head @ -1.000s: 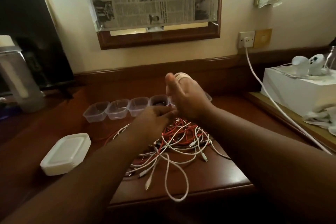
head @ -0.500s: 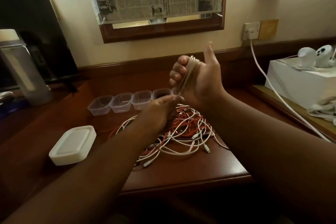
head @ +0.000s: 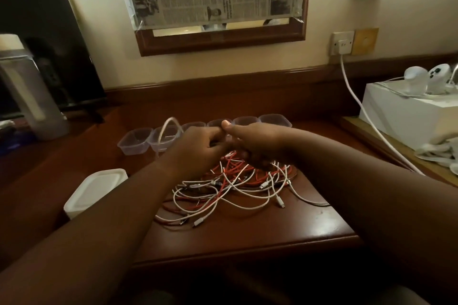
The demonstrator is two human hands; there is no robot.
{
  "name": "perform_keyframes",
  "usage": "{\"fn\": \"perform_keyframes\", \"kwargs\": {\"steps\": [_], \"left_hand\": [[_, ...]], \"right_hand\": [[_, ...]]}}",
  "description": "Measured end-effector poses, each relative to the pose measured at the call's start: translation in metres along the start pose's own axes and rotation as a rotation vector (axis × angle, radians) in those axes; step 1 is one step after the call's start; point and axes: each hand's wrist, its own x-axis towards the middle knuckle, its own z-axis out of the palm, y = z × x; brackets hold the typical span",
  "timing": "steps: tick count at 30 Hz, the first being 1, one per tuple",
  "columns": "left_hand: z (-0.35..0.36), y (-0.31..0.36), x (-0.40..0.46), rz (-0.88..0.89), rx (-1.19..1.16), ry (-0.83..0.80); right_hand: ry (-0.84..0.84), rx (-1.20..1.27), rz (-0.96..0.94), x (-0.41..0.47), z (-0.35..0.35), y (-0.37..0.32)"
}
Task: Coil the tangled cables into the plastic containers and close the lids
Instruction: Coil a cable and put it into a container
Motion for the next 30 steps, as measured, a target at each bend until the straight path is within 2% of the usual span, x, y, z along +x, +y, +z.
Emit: {"fn": "perform_keyframes", "kwargs": {"steps": [4, 7, 9, 11, 13, 16, 17, 19, 21, 24, 27, 30], "left_hand": [[-0.002, 0.002, 0.000, 0.068, -0.184, 0.113], [-0.004, 0.007, 0.003, 0.050, -0.493, 0.172], [0.000, 0.012, 0.004, -0.018, -0.598, 0.208], [0.007, 0.019, 0.005, -0.086, -0.598, 0.192], [0.013, 0.023, 0.007, -0.120, -0.471, 0.151], [0.010, 0.022, 0.007, -0.070, -0.181, 0.073], [0.007, 0.020, 0.005, -0.038, -0.101, 0.055], [0.000, 0.014, 0.002, 0.079, 0.111, 0.085], [-0.009, 0.003, 0.003, 0.194, 0.291, 0.164], [-0.016, -0.004, 0.006, 0.268, 0.363, 0.240], [-0.019, 0.002, 0.003, 0.233, 0.118, 0.240], [-0.020, 0.005, 0.004, 0.068, -0.284, 0.050]], "right_hand": [[-0.354, 0.487, -0.087, -0.006, -0.009, 0.004], [-0.542, 0.923, -0.334, -0.012, -0.008, -0.007], [-0.458, 1.186, -0.501, -0.017, -0.006, -0.021], [-0.185, 1.261, -0.633, -0.017, -0.003, -0.034], [0.152, 1.081, -0.694, -0.011, 0.000, -0.039], [0.553, 0.505, -0.648, -0.001, 0.006, -0.033], [0.644, 0.258, -0.608, -0.001, 0.008, -0.030], [0.706, -0.161, -0.470, -0.001, 0.012, -0.025], [0.640, -0.361, -0.327, 0.000, 0.014, -0.020], [0.381, -0.315, -0.145, 0.003, 0.017, -0.016], [0.095, 0.005, -0.074, -0.001, 0.010, -0.013], [-0.194, 0.221, -0.162, -0.011, -0.001, -0.012]]}}
